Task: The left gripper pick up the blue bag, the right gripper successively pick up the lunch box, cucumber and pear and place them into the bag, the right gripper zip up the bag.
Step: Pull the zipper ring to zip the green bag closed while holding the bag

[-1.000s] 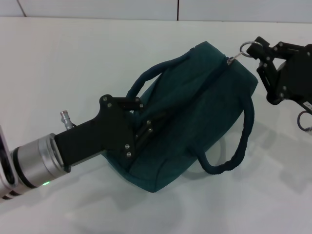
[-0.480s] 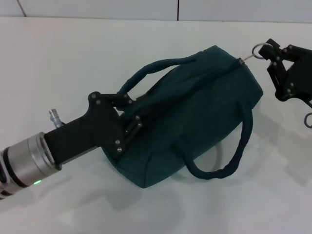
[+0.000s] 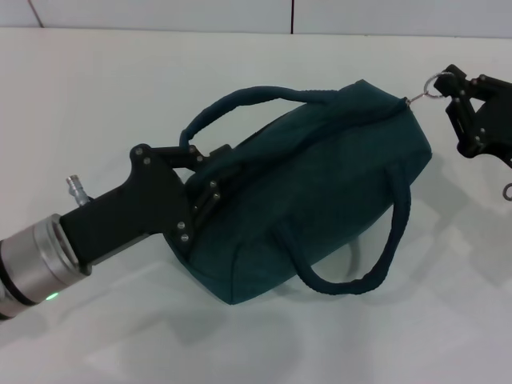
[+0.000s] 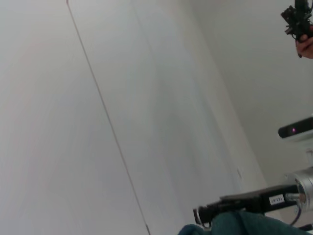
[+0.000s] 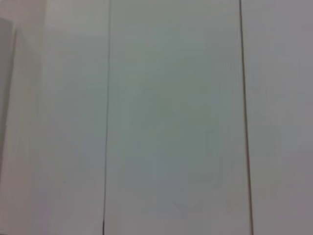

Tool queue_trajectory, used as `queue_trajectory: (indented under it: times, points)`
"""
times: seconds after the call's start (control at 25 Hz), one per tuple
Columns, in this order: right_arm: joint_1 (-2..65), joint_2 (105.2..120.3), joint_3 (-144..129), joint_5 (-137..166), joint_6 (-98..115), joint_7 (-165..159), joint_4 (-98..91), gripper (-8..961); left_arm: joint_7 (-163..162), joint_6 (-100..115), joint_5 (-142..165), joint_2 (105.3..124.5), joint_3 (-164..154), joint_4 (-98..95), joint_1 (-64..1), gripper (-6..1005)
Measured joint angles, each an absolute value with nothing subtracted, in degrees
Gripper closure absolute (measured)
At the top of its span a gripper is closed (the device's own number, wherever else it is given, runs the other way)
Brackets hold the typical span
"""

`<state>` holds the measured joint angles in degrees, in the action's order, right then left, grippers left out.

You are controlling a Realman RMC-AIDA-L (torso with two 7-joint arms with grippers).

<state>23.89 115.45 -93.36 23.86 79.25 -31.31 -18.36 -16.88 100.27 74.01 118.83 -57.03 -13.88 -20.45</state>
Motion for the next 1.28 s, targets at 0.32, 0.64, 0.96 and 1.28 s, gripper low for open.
queue_trajectory:
  times: [0.32,0.64,0.96,1.28]
  points:
    - [23.85,115.20,-93.49,24.20,78.91,-31.89,-18.59,889,-16.91,100.39,73.70,119.20,-57.02,-13.89,-20.69,889]
    - [22.97,113.44,-93.57,27.29,79.32,-36.67,-19.01,612,-16.97,100.15,73.85,119.38,-57.12,-13.89,-21.19,891]
    - [22.46,111.09,-93.50,29.75,78.49,-39.57,-18.59,567,-16.97,100.04,73.92,119.44,-57.20,-13.89,-21.51,893]
    - [22.99,112.12,-93.34,34.58,73.70,-37.70,-19.41,574,-16.97,100.01,73.99,119.45,-57.46,-13.89,-21.86,894]
